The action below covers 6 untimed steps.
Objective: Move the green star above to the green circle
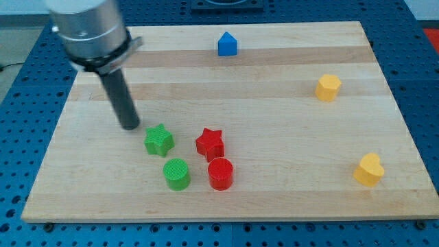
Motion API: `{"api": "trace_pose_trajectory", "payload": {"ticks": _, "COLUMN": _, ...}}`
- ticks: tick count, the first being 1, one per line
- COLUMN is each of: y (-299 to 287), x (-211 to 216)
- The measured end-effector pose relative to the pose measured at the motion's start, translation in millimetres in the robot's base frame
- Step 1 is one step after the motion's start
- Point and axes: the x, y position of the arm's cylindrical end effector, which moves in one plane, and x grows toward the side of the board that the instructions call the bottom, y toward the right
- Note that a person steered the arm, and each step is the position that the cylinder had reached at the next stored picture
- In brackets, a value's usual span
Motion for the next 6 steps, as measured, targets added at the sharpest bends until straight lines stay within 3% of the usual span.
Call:
{"api": "trace_pose_trajectory", "payload": {"ticks": 1, "y": 46.7, "x": 34.2}}
{"api": "trace_pose_trajectory", "payload": {"ticks": 4, "y": 79.3, "x": 14.0}}
{"api": "trace_pose_trajectory", "payload": {"ticks": 6, "y": 122.2, "x": -46.4}}
